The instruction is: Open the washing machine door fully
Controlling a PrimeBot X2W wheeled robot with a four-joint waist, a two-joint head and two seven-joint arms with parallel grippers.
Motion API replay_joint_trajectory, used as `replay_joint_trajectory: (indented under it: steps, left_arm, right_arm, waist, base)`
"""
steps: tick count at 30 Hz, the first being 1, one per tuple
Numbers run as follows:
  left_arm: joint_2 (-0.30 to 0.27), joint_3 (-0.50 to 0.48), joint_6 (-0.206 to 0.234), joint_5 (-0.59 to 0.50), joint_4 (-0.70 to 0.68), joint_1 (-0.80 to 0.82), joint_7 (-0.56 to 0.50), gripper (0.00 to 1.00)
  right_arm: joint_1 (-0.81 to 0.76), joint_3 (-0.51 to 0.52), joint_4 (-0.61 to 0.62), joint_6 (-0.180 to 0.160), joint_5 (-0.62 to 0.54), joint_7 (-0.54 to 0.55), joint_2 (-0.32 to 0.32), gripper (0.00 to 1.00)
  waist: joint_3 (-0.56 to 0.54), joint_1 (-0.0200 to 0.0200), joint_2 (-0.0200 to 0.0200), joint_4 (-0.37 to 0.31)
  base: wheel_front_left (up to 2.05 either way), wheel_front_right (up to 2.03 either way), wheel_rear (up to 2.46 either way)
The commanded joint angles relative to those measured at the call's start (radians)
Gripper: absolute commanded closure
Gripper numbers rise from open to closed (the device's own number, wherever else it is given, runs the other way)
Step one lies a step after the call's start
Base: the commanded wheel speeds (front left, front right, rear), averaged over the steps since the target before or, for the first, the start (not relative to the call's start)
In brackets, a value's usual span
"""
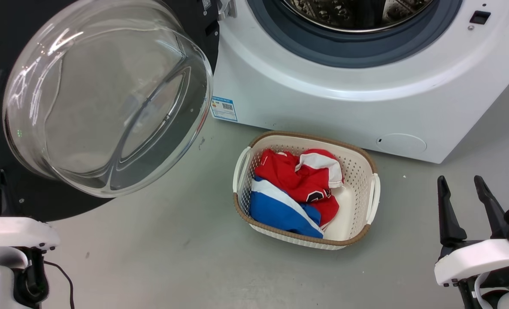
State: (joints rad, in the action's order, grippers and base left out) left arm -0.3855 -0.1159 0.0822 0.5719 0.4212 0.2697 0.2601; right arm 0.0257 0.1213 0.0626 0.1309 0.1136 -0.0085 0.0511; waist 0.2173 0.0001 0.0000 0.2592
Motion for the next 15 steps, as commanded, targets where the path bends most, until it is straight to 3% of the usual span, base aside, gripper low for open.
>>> replay_joint_trajectory:
  steps: [1,8,15]
  left_arm:
    - [0.005,-0.009,-0.002,-0.012,-0.008,-0.006,0.007,1.0]
    - [0.094,-0.025,-0.017,-0.118,-0.136,-0.101,0.005,1.0]
    - [0.175,0.032,-0.036,-0.191,-0.248,-0.212,0.005,1.0]
  right_arm:
    - [0.001,0.0,-0.003,0.0,0.005,-0.005,-0.002,0.0]
    - [-0.033,0.0,-0.027,0.0,0.024,-0.019,-0.002,0.0]
    - [-0.072,-0.004,-0.046,0.0,0.043,-0.029,-0.001,0.0]
  waist:
    - [-0.01,-0.0001,0.0,0.001]
    - [-0.085,-0.0001,0.0,0.006]
    - [-0.164,-0.0001,0.0,0.007]
  base:
    - [0.0,0.0,0.0]
    - [0.0,0.0,0.0]
    - [0.0,0.0,0.0]
